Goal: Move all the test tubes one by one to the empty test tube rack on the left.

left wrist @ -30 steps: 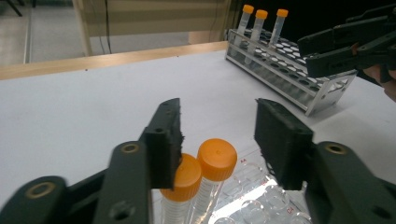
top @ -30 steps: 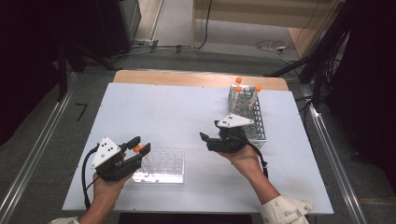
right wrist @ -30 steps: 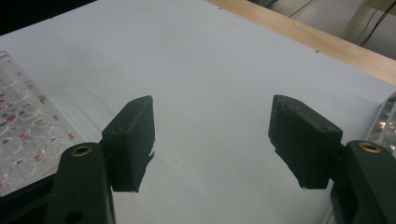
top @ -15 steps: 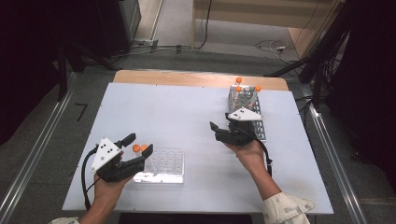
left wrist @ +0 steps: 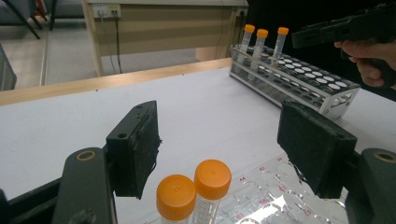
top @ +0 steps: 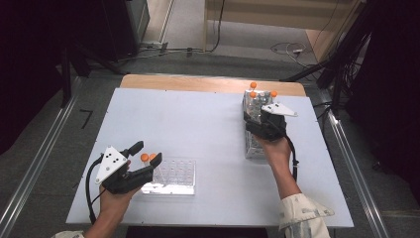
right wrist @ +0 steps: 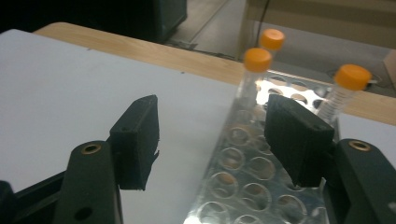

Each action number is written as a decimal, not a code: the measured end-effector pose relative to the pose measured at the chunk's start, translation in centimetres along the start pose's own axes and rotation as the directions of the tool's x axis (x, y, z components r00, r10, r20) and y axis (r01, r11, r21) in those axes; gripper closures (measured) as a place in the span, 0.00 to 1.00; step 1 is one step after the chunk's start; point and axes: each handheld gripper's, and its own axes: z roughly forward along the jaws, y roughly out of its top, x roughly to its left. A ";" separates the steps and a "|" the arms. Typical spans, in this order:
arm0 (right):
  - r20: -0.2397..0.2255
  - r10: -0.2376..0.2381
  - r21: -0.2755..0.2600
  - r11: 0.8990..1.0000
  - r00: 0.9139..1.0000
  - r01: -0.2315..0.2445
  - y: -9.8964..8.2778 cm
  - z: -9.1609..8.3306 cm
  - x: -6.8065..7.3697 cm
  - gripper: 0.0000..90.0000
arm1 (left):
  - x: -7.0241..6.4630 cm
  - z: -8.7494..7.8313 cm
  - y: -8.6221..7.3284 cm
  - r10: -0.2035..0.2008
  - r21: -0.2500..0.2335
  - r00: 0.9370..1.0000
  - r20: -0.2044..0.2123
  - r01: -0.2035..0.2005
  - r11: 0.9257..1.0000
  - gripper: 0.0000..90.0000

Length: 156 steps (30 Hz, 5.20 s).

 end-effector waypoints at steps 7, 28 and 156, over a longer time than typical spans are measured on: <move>0.085 -0.001 0.020 1.000 0.996 -0.001 0.1 1.5 -2.0 0.39 | -0.3 0.1 0.1 0.022 0.001 1.000 0.004 -0.022 1.000 0.28; 0.181 0.020 0.076 0.997 0.983 -0.034 0.1 5.5 -7.4 0.56 | -0.2 0.1 0.1 0.018 -0.001 1.000 -0.004 -0.018 1.000 0.27; -0.555 -0.282 -0.043 0.949 0.783 0.311 1.8 -1.4 15.3 0.80 | -1.7 6.8 5.3 0.041 0.045 0.980 0.195 -0.050 0.998 0.70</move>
